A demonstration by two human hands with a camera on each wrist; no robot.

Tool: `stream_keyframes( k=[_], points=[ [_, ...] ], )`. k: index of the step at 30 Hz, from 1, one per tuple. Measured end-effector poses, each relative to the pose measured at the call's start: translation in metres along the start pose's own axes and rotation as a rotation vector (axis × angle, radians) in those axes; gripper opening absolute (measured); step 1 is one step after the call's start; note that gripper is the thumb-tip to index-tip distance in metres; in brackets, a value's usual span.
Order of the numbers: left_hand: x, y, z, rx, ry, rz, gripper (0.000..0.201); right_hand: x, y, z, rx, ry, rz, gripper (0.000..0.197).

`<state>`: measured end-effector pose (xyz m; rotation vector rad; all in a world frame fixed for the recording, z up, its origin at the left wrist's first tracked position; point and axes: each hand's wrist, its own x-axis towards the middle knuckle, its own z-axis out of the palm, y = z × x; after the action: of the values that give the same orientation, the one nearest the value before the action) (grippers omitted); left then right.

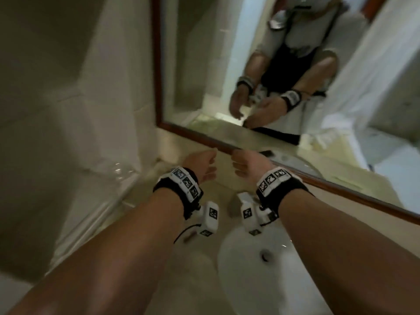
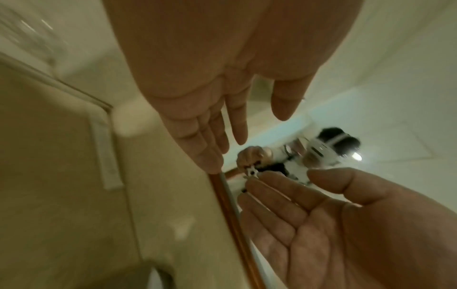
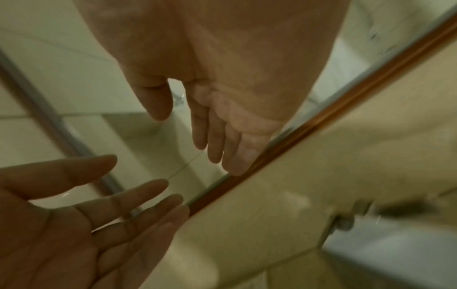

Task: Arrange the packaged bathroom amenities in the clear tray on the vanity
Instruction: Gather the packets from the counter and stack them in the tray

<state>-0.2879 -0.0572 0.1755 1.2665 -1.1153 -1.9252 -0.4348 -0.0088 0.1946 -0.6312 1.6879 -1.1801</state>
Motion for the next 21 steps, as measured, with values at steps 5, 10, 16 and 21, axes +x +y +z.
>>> stream_keyframes(
  k=[5, 10, 16, 21],
  points=[
    [0.003, -0.003, 0.129, 0.063, -0.291, -0.087, 0.018, -0.042, 0.001, -0.132, 0.168, 0.235, -0.062, 0.012],
    [-0.024, -0.036, 0.228, 0.175, -0.475, -0.107, 0.048, -0.1, 0.028, -0.249, 0.222, 0.461, -0.058, 0.02],
    [-0.045, -0.08, 0.317, 0.301, -0.555, -0.116, 0.047, -0.143, 0.07, -0.36, 0.272, 0.572, -0.018, 0.019],
    [-0.058, -0.119, 0.383, 0.356, -0.513, -0.154, 0.024, -0.157, 0.108, -0.437, 0.315, 0.614, 0.025, 0.017]
  ],
)
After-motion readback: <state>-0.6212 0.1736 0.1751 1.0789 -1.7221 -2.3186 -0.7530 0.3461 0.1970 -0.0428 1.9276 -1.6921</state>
